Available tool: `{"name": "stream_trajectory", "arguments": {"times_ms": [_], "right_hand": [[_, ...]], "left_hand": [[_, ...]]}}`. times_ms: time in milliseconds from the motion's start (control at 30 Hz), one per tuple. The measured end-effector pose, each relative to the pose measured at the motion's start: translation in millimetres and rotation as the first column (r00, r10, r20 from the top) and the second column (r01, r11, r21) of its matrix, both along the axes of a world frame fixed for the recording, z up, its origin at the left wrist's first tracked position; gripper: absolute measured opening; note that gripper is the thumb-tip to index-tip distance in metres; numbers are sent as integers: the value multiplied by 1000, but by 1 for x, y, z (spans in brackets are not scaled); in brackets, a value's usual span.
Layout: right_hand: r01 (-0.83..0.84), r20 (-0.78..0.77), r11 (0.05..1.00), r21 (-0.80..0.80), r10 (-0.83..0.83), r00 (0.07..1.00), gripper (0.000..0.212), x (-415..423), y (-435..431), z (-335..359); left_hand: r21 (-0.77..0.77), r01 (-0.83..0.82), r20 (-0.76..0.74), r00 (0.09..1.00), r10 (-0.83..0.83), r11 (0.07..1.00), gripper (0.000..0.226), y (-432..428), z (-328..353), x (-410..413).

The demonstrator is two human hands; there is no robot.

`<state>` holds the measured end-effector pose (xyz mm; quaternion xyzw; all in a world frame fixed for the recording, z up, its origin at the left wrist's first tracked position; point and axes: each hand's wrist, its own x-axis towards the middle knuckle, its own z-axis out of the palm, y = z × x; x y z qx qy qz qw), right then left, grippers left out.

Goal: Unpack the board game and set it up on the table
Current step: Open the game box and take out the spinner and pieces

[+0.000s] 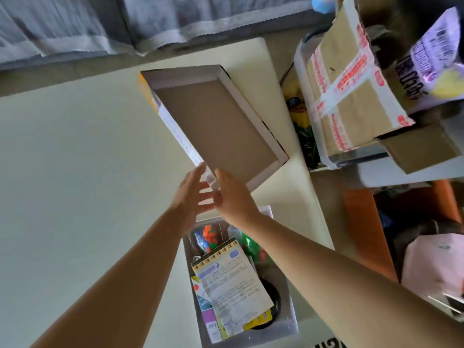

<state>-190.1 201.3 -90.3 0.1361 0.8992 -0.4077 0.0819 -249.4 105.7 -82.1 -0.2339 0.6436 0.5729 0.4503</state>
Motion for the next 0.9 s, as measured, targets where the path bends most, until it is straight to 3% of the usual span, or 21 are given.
{"name": "stream_trajectory", "arguments": {"times_ms": [100, 167, 233, 300, 367, 433, 667, 800, 900], "right_hand": [[-12, 31, 985, -171, 18, 999, 22, 6, 7, -17], [89, 61, 992, -87, -84, 995, 33, 10, 24, -28], [308, 79, 942, 132, -320, 944, 43, 11, 48, -40], [559, 165, 799, 221, -595, 786, 49, 8, 75, -49], [725, 388, 683, 93, -695, 605, 59, 2, 97, -60], [734, 513, 679, 0, -630, 583, 66, -2, 108, -70], [683, 467, 722, -106, -571, 675, 66, 16, 100, -77], [638, 426, 770, 22, -584, 691, 51, 70, 89, -77], [594, 542, 798, 106, -547, 638, 37, 126, 78, -83]], "left_hand": [[-129, 120, 23, 993, -118, 984, 33, 1, -19, -8], [-182, 126, 24, 992, -124, 975, 29, 1, -33, -14], [-251, 94, -28, 994, -105, 963, 27, 2, -44, -22], [-282, 81, -81, 991, -107, 956, 24, 10, -53, -33], [-287, 116, -91, 985, -148, 951, 22, 21, -63, -46], [-307, 153, -105, 976, -193, 939, 24, 31, -72, -61], [-415, 213, -170, 937, -305, 885, 43, 33, -81, -66], [-566, 227, -243, 873, -424, 793, 36, -21, -81, -3], [-689, 155, -105, 945, -310, 708, 37, -70, -80, 70]]}}
